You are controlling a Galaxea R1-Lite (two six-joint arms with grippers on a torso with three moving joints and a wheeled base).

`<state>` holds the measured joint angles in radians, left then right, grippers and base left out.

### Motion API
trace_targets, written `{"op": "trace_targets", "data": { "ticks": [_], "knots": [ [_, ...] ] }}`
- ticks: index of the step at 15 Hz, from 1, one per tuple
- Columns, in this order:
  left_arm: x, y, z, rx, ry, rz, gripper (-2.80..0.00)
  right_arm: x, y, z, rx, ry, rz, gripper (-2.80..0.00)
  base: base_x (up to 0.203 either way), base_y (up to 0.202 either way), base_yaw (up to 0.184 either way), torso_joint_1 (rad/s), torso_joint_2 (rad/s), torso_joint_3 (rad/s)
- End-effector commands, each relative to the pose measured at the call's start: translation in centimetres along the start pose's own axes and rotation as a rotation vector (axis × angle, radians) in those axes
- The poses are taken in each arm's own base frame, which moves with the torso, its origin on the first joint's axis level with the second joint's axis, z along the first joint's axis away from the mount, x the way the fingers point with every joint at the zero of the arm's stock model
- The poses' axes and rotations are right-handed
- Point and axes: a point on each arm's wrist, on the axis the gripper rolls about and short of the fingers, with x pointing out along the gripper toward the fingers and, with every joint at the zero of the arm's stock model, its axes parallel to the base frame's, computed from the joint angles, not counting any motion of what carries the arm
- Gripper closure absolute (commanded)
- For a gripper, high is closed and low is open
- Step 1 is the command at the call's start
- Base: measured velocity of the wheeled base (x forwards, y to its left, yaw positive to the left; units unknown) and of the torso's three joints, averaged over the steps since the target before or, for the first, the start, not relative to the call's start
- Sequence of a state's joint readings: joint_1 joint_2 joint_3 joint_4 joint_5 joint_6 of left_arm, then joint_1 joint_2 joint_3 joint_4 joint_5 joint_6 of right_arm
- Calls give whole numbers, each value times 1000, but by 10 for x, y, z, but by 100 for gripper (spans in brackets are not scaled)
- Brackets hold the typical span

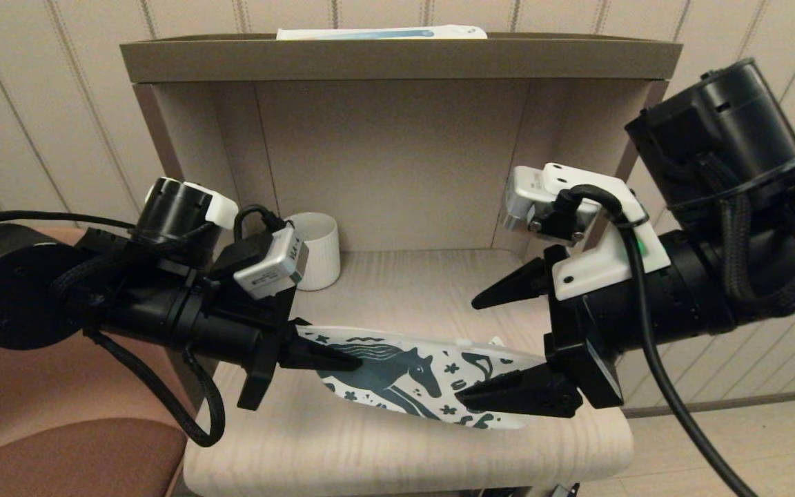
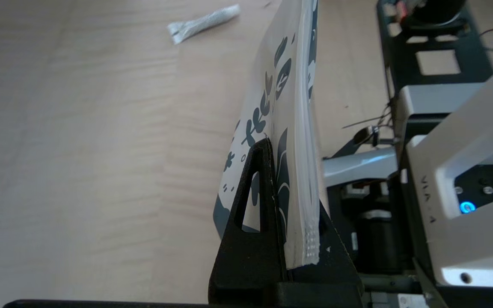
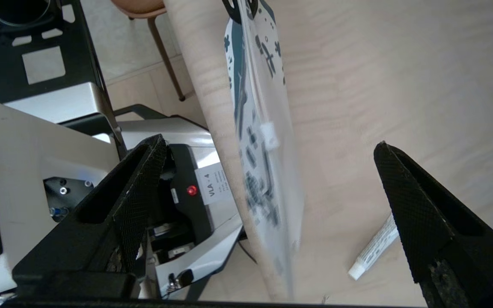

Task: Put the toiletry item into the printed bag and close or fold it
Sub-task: Open the storage bag

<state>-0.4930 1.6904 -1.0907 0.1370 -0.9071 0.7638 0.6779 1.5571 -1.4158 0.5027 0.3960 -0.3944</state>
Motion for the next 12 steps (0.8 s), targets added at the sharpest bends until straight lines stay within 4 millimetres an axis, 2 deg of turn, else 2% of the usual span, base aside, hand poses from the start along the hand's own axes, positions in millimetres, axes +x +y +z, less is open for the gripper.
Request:
{"op": "trace_targets", "data": {
  "ticks": [1,4,12],
  "knots": [
    [0,-1,-1,3,-6,-11,0,0,-1,2,-32,-2,10,-280,0,0,0,0,0,0],
    [0,0,0,4,-8,-10,0,0,-3,7,-52,0,19,-280,0,0,0,0,0,0],
    [2,2,-3,-2,-3,-12,0,10,-10,1,-30,24,37,-280,0,0,0,0,0,0]
  ]
}}
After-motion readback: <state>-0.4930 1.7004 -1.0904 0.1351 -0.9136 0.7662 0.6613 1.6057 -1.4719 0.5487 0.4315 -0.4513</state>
